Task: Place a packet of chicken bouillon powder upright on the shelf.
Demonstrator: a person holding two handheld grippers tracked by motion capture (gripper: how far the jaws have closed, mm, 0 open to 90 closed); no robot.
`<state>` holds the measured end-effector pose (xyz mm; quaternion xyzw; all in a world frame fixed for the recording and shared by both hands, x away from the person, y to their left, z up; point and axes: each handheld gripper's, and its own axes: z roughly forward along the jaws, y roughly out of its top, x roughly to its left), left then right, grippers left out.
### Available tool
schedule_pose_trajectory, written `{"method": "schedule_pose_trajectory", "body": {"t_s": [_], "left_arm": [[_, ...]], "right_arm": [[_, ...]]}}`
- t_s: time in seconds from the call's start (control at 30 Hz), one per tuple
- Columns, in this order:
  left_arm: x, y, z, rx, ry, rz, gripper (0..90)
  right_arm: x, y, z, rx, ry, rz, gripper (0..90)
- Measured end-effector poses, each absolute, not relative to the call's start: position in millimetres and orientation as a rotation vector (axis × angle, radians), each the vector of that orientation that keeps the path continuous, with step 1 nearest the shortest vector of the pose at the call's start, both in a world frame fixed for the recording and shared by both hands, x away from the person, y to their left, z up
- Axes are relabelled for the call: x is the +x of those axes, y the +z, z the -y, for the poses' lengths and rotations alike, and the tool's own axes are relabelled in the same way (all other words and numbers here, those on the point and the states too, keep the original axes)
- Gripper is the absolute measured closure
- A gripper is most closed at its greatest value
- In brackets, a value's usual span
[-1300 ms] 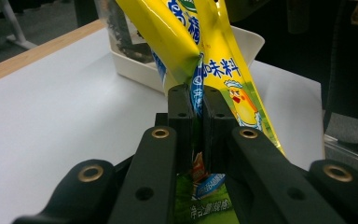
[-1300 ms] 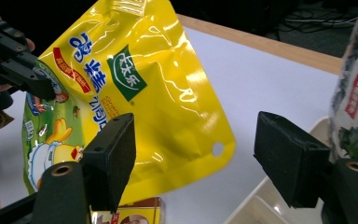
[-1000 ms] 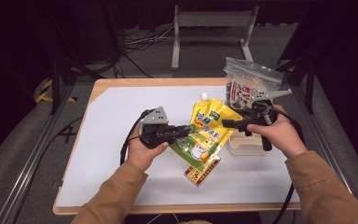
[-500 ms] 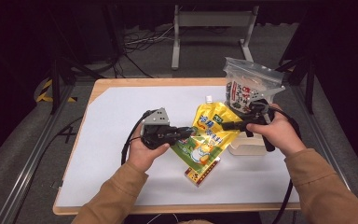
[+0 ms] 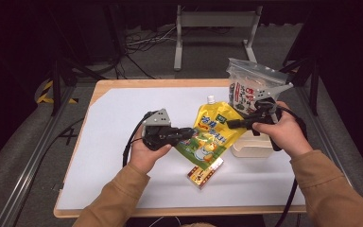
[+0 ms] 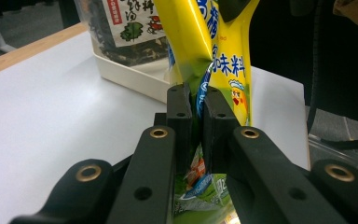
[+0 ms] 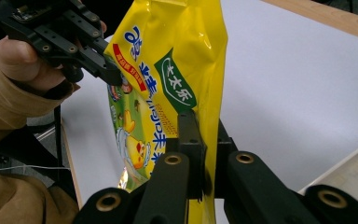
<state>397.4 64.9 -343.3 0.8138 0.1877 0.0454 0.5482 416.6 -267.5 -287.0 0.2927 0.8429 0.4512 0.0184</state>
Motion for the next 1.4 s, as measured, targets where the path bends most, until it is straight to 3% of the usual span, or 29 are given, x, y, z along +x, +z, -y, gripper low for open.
{"method": "schedule_pose_trajectory", "body": {"t_s": [0.47,0.67,0.83,0.97,1.4], "left_arm": [[394,-340,-68,1.887,0.190,-0.456,78.5],[397,-339,-72,1.860,0.181,-0.481,70.9],[399,-339,-78,1.834,0.188,-0.514,54.4],[400,-339,-81,1.837,0.220,-0.531,47.7],[404,-337,-97,1.848,0.260,-0.586,41.8]], "right_arm": [[404,-253,256,0.779,1.357,-2.599,89.6],[400,-243,250,0.721,1.346,-2.610,89.6],[396,-234,246,0.666,1.332,-2.614,89.6],[394,-226,249,0.651,1.322,-2.592,89.6],[394,-209,272,0.676,1.215,-2.525,89.6]]}}
